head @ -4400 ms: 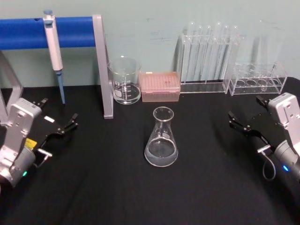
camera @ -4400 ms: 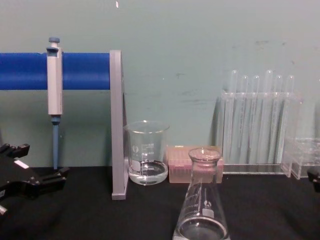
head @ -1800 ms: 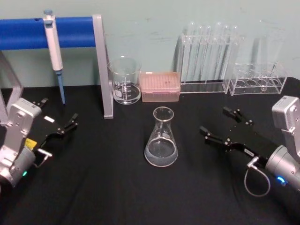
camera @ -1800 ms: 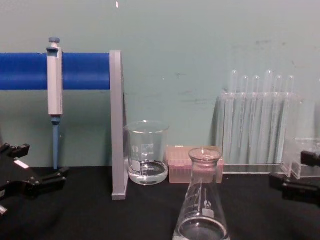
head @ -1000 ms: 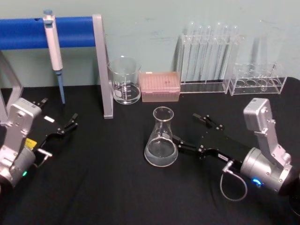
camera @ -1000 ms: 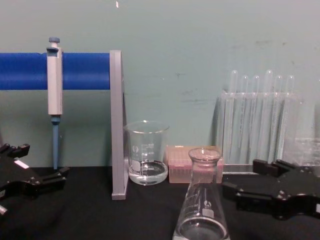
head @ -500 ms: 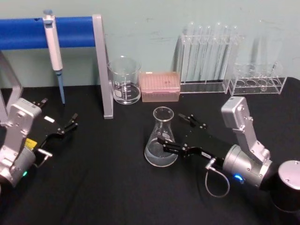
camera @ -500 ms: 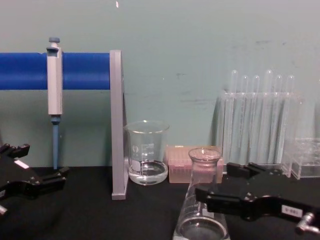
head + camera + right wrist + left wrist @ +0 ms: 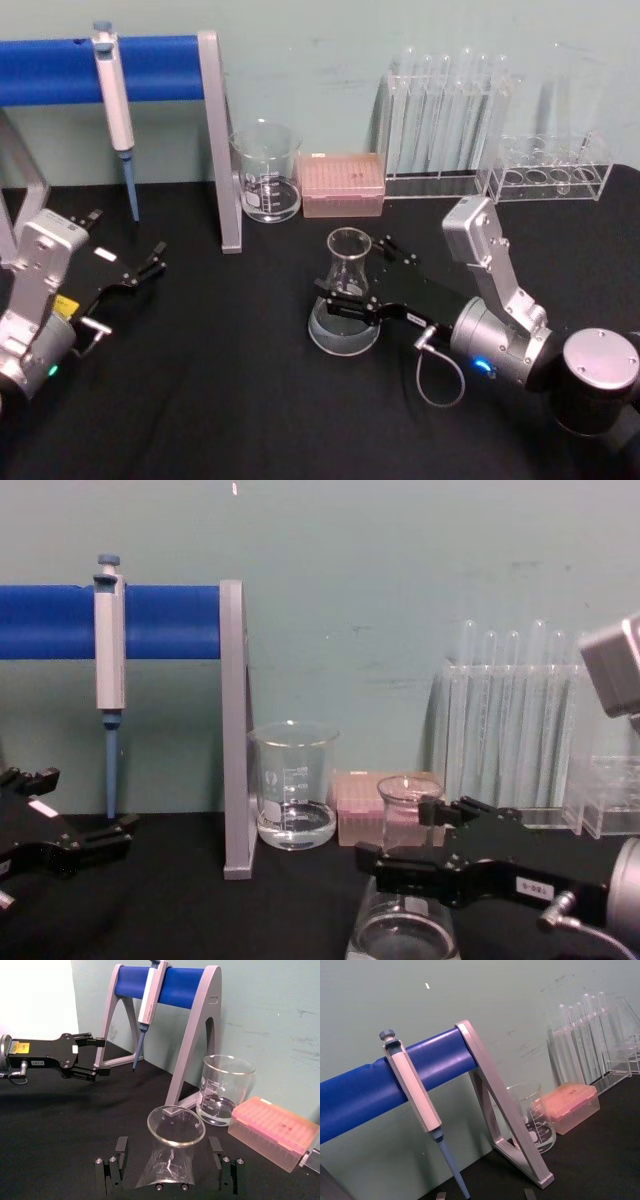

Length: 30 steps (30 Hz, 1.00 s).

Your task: Grasp the erlenmeyer flask with one hand, shake it three times, then place it back.

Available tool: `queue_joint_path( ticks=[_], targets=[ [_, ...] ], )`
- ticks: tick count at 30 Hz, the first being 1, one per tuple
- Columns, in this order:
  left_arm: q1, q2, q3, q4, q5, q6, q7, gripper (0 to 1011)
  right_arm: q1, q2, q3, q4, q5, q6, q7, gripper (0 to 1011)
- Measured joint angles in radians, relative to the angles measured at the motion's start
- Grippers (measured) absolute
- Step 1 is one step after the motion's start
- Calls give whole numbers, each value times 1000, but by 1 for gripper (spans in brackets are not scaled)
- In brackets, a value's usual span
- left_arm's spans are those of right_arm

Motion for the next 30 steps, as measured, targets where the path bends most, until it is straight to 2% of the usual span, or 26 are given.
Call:
queue_joint_path(
  ticks=[11,30],
  targets=[
    [0,0,0,0,0,0,0,1001,25,-28,-1,36,-10,-12,4,1003],
    [0,0,0,0,0,0,0,1001,29,-37,7,44,-17,-15,-1,1002]
  ],
)
